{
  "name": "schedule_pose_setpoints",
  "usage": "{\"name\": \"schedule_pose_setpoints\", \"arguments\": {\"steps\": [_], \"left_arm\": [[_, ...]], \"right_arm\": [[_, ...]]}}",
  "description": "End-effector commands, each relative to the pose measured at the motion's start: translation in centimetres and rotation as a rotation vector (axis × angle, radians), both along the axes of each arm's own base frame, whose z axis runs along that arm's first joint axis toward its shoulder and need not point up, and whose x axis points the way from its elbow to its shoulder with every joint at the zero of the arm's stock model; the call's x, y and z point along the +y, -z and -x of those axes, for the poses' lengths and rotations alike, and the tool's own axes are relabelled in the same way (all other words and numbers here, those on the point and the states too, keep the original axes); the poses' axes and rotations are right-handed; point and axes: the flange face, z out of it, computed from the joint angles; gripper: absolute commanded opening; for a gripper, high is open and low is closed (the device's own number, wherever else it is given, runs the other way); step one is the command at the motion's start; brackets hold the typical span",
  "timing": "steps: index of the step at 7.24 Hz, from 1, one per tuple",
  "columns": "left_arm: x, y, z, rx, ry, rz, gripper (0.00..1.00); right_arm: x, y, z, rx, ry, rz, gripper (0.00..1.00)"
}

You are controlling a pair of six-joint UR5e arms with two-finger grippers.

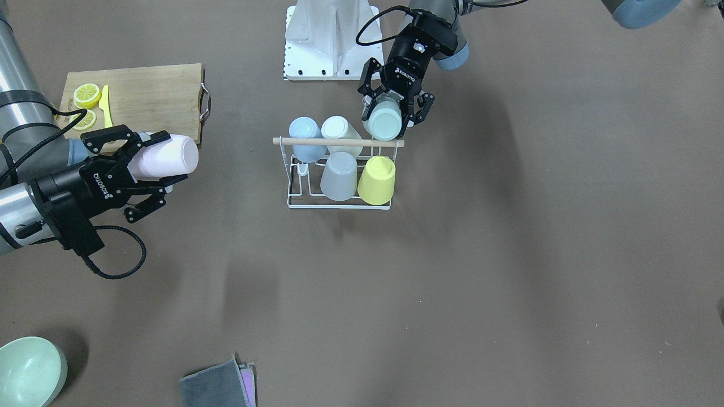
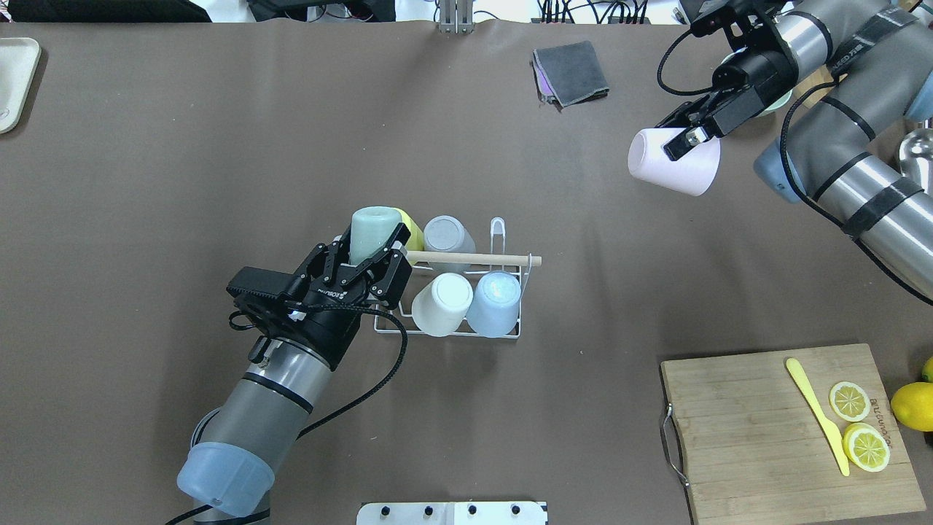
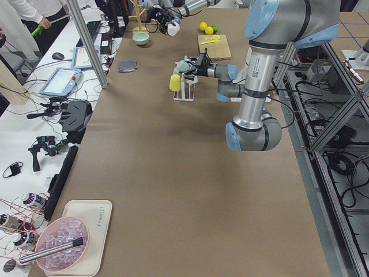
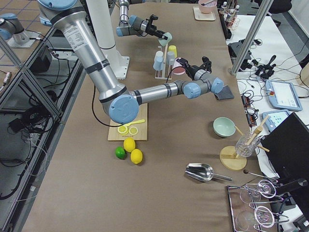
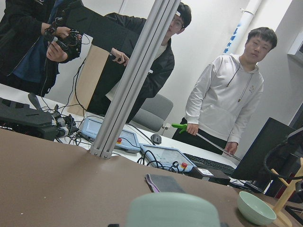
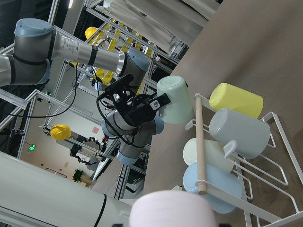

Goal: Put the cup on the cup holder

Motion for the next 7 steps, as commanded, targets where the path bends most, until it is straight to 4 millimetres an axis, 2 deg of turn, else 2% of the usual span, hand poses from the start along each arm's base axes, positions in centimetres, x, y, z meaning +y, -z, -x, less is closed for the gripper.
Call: {"name": "schedule_pose_setpoints", "arguments": {"steps": [1, 3, 7], "left_arm": [[1.2, -0.3, -0.4, 0.007, 0.008, 0.009, 0.30], [2.0, -0.6, -0.7, 0.000, 0.034, 0.022, 0.30], [1.7, -1.3, -1.4, -0.022, 0.073, 0.035, 0.30]], "right_arm": [[0.0, 0.0, 0.0, 0.000, 0.000, 0.000, 0.31], [0.0, -0.1, 0.0, 0.001, -0.001, 0.000, 0.31], [-0.1, -0.2, 0.2, 0.004, 0.001, 0.005, 0.31]]}}
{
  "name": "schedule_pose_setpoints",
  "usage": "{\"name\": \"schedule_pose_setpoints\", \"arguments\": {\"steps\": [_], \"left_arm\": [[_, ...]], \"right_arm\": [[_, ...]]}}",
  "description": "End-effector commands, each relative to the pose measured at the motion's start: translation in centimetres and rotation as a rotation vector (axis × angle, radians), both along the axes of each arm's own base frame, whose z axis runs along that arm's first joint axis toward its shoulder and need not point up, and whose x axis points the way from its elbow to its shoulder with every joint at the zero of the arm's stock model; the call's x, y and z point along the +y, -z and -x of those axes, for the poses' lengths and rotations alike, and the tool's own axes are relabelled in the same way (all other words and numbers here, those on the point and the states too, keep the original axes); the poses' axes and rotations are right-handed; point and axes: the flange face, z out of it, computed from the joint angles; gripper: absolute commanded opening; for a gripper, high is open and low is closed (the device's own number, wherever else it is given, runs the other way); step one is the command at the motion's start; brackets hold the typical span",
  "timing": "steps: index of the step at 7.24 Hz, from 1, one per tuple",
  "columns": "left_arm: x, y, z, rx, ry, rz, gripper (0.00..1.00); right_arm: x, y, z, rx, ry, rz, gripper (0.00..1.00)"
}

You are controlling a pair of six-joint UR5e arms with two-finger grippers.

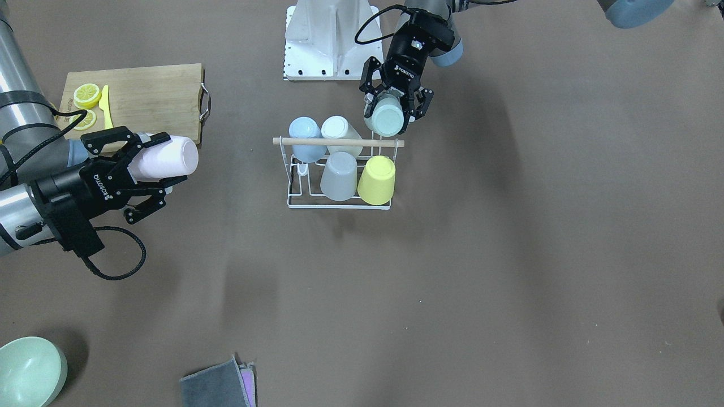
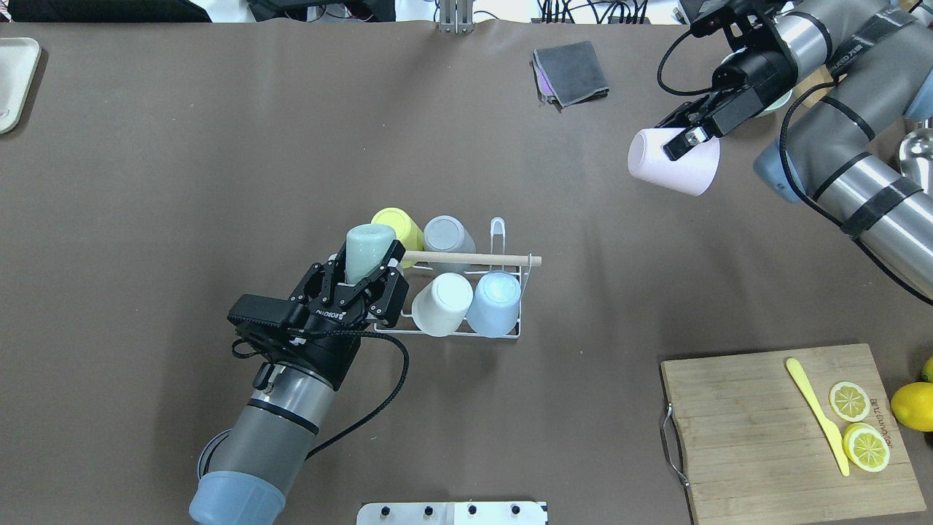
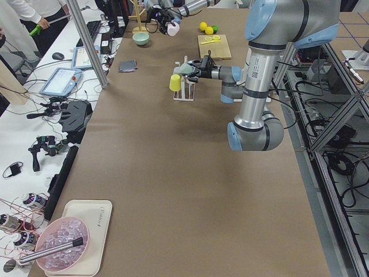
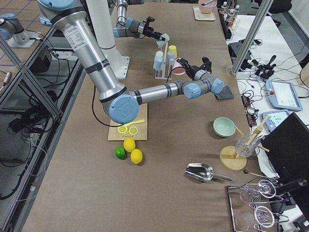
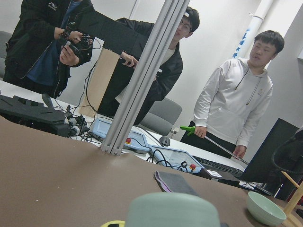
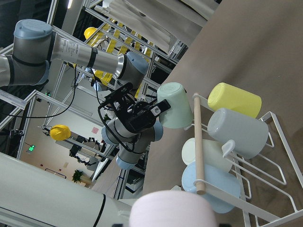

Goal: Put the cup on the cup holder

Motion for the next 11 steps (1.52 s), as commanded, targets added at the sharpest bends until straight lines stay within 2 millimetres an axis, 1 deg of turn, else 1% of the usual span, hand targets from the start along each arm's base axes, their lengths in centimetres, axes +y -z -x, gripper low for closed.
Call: {"name": "schedule_pose_setpoints", "arguments": {"steps": [1, 3, 5, 6, 7, 9, 10, 11], "left_arm": [[-0.4, -0.2, -0.9, -0.015, 0.036, 0.010, 0.30], [-0.6, -0.2, -1.4, -0.019, 0.057, 0.019, 0.31], [-0.7, -0.3, -1.4, -0.019, 0.062, 0.021, 0.32], [-0.6, -0.3, -1.5, -0.019, 0.060, 0.021, 0.36], [-0.6, -0.6, -2.0, -0.031, 0.060, 0.022, 0.46], [-0.8, -0.2, -3.6, -0.038, 0.062, 0.024, 0.46], [-0.9, -0.1, -3.6, -0.036, 0.063, 0.024, 0.48], [-1.1, 0.0, -3.2, -0.027, 0.069, 0.024, 0.98]], "right_arm": [[-0.2, 0.0, 0.2, 0.002, 0.001, 0.004, 0.31], [-0.2, -0.2, 0.2, 0.003, 0.001, 0.005, 0.31], [-0.2, -0.2, 0.2, 0.003, 0.001, 0.005, 0.31], [-0.2, -0.3, 0.2, 0.003, 0.001, 0.006, 0.31], [-0.2, -0.3, 0.2, 0.003, 0.001, 0.006, 0.31], [-0.1, -0.5, 0.2, 0.001, -0.003, 0.004, 0.31], [-0.1, -0.5, 0.2, 0.000, -0.003, 0.002, 0.31], [-0.1, -0.6, 0.3, 0.000, -0.003, 0.001, 0.31]]}}
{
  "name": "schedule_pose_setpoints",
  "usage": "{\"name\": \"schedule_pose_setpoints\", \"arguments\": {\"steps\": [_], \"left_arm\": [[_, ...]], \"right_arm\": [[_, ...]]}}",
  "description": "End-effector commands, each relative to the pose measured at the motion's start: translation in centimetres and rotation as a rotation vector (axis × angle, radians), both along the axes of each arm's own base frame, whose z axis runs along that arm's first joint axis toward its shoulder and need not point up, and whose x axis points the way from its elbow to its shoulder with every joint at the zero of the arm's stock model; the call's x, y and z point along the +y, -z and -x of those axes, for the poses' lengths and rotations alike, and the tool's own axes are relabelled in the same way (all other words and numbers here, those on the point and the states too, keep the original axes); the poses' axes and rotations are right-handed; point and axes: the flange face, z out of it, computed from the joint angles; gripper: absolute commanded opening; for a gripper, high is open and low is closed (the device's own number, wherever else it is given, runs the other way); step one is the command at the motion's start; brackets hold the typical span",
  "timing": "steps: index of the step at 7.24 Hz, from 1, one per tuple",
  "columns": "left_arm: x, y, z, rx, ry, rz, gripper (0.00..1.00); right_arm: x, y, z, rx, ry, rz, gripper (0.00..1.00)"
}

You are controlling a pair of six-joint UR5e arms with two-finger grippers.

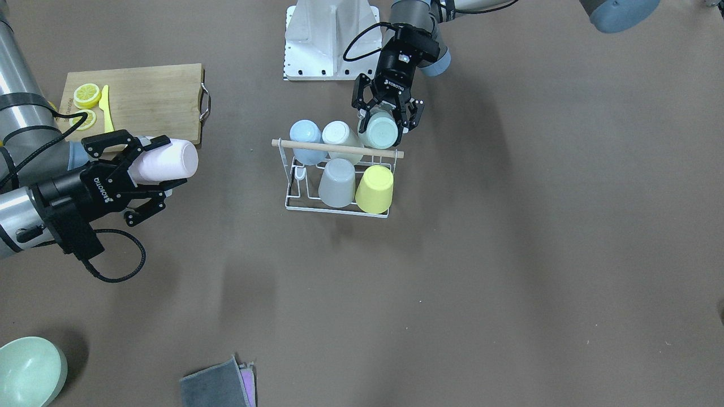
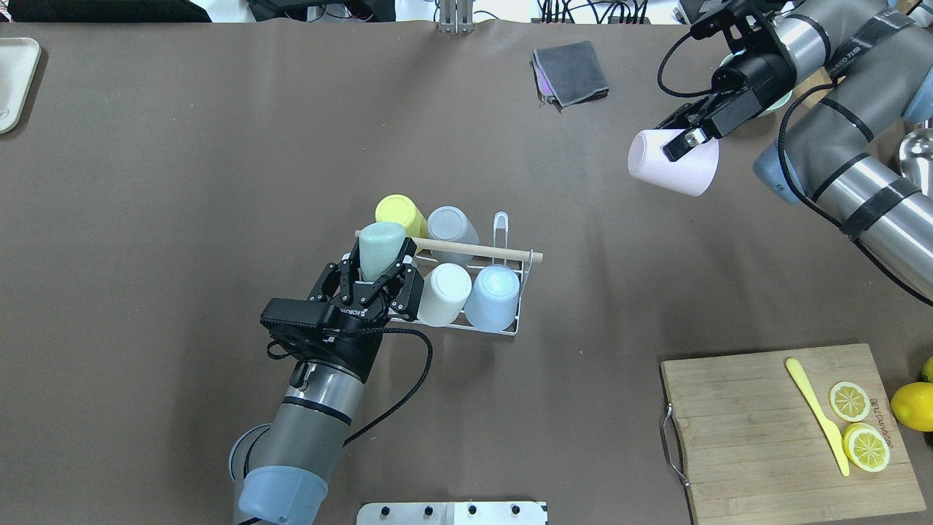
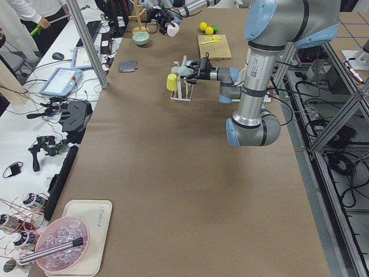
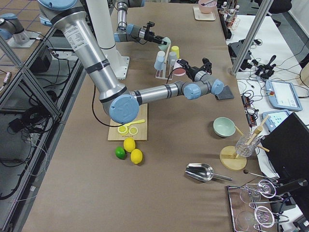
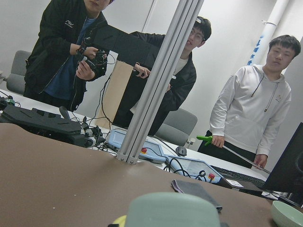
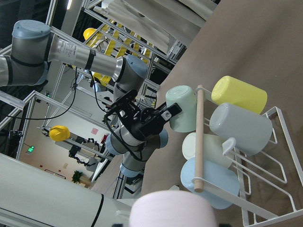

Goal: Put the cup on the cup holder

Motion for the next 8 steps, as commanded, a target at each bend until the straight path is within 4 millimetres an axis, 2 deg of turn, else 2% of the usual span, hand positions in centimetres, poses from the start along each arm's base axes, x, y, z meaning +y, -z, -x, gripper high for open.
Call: {"name": "schedule_pose_setpoints", "arguments": {"steps": [1, 4, 5, 6, 7, 8], "left_arm": [[-0.2, 0.1, 0.5, 0.009, 0.029, 0.005, 0.98], [-0.3, 0.4, 0.7, 0.018, 0.031, 0.004, 0.98], [-0.8, 1.0, 1.6, 0.032, 0.041, 0.001, 0.98], [-1.7, 1.9, 3.2, 0.043, 0.052, -0.007, 0.98], [-2.5, 2.6, 3.9, 0.027, 0.032, -0.032, 0.98], [-4.9, 2.8, 5.2, 0.013, 0.026, -0.054, 0.98]], "right_arm": [[0.0, 0.0, 0.1, 0.000, 0.000, -0.002, 0.31], [0.1, 0.0, 0.2, -0.002, 0.000, -0.004, 0.31], [0.0, 0.2, 0.2, -0.003, 0.000, -0.007, 0.31], [0.1, 0.6, 0.6, -0.006, 0.006, -0.012, 0.31], [0.2, 0.8, 0.9, -0.009, 0.011, -0.014, 0.31], [0.0, 2.0, 1.4, -0.020, 0.016, -0.030, 0.31]]}}
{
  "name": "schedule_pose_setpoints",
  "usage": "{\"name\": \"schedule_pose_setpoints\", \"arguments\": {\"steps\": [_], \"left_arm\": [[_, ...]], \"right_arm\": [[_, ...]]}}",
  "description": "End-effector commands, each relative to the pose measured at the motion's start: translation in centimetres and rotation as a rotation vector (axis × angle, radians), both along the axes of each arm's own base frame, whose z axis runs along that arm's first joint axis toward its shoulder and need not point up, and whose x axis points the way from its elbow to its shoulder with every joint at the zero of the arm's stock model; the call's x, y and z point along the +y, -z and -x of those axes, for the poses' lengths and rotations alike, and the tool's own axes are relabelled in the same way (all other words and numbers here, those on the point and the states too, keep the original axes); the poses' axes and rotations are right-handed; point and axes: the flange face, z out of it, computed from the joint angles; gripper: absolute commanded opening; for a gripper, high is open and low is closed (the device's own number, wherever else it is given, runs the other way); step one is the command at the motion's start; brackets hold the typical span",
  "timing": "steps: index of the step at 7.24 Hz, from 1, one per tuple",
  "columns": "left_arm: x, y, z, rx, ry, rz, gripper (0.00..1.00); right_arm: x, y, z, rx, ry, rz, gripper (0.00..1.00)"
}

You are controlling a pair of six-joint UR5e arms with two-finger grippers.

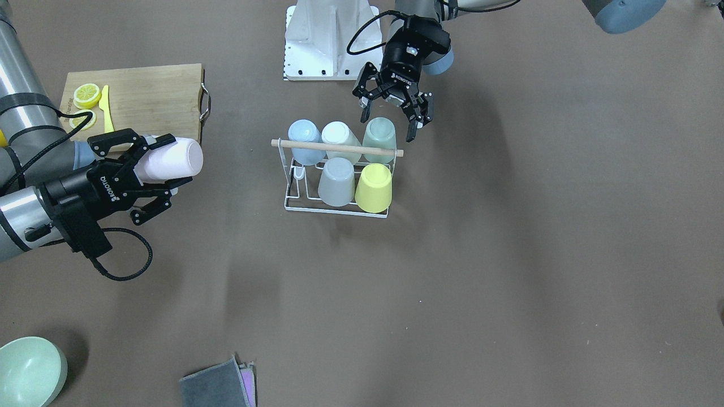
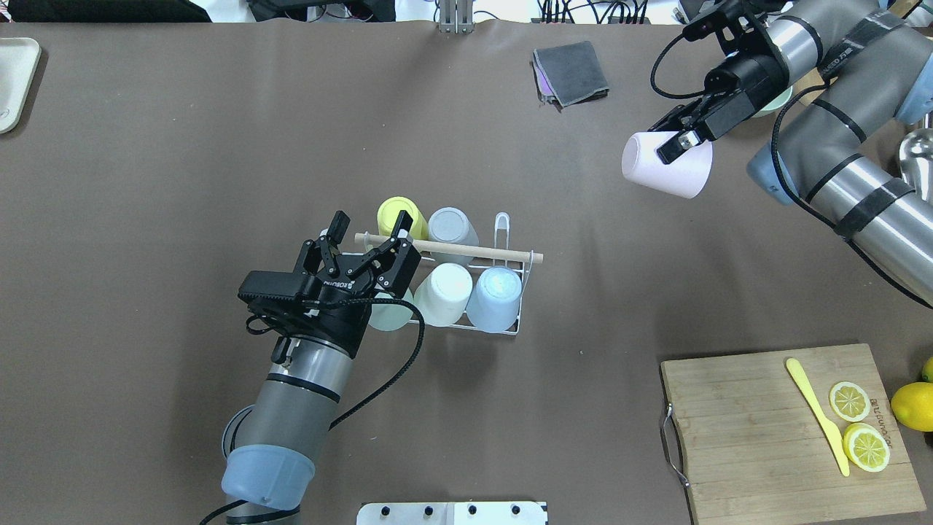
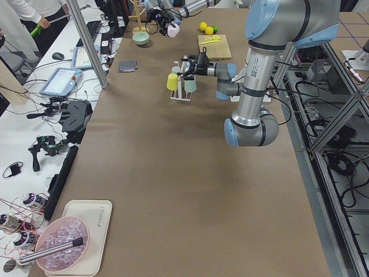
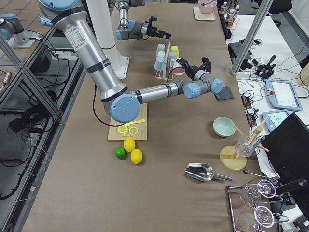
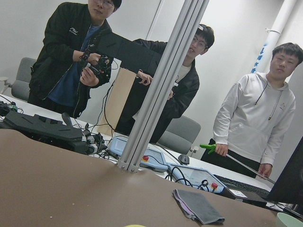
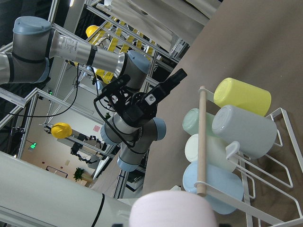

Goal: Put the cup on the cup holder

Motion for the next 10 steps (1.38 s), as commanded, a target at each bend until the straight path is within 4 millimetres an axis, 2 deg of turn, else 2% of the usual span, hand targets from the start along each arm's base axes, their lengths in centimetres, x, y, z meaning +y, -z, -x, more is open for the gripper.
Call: {"name": "schedule_pose_setpoints", "arguments": {"steps": [1, 2, 4, 5, 7, 9, 10], "left_arm": [[-5.5, 0.6, 3.0, -0.030, -0.035, -0.053, 0.98], [-8.1, 0.6, 4.2, -0.048, -0.065, -0.075, 0.98], [-11.7, 0.2, 6.7, -0.077, -0.071, -0.093, 0.98], [-13.5, -1.7, 8.1, -0.113, -0.070, -0.080, 0.98], [-16.2, -5.7, 10.9, -0.189, -0.111, -0.049, 0.98], [-19.7, -8.7, 14.4, -0.258, -0.200, 0.019, 0.98], [-21.8, -9.4, 16.1, -0.290, -0.258, 0.078, 0.98]], "right_arm": [[0.0, 1.7, 1.2, -0.028, 0.008, -0.036, 0.31], [0.0, 2.8, 1.6, -0.046, 0.013, -0.049, 0.31], [0.2, 3.8, 2.2, -0.130, 0.014, -0.077, 0.31], [-0.1, 3.7, 2.5, -0.172, 0.000, -0.094, 0.31], [-0.3, 2.8, 4.5, -0.258, -0.019, -0.119, 0.31], [0.2, 3.4, 6.9, -0.323, -0.015, -0.142, 0.30], [-0.2, 4.2, 8.2, -0.353, -0.023, -0.161, 0.30]]}}
